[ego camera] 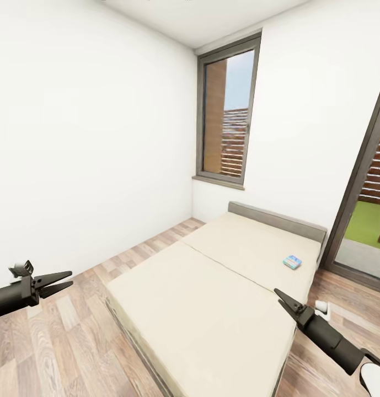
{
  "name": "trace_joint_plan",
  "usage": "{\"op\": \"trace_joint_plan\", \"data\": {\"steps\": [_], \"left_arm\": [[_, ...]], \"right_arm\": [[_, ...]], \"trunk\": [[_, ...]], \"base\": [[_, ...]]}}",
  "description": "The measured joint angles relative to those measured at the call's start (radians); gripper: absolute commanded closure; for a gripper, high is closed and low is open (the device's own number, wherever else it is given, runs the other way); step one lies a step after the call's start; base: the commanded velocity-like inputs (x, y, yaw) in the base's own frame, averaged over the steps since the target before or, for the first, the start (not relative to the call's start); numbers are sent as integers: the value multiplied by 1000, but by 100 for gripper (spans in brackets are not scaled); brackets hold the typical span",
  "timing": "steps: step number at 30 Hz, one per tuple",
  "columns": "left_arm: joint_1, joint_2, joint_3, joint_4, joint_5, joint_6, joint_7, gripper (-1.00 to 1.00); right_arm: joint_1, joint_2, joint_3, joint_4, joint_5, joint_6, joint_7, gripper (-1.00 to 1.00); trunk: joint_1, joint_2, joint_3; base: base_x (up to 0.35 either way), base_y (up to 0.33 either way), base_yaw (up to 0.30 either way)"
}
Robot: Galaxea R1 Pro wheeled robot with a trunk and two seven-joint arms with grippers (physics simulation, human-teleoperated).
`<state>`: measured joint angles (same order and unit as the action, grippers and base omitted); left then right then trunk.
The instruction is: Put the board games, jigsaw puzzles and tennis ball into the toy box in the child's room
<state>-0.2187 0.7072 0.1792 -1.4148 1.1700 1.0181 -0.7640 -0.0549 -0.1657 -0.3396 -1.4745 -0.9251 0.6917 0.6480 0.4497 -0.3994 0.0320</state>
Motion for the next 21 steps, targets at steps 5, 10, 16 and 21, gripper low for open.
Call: {"op": "trace_joint_plan", "data": {"steps": [5, 10, 16, 21], "left_arm": [[0, 0, 0, 0, 0, 0, 0, -100], [0, 0, 0, 0, 0, 0, 0, -100], [0, 0, 0, 0, 0, 0, 0, -100], [0, 0, 0, 0, 0, 1, 0, -100]], "right_arm": [[0, 0, 7, -12, 1, 0, 0, -100], [0, 0, 9, -15, 0, 0, -1, -100], [0, 0, 9, -16, 0, -1, 0, -100], [0, 0, 10, -17, 0, -1, 0, -100]], "trunk": [[0, 0, 4], [0, 0, 10], [0, 0, 18], [0, 0, 24]], "base": [[0, -92, 150], [-6, -140, 190], [-72, -100, 204], [-120, -22, 206]]}}
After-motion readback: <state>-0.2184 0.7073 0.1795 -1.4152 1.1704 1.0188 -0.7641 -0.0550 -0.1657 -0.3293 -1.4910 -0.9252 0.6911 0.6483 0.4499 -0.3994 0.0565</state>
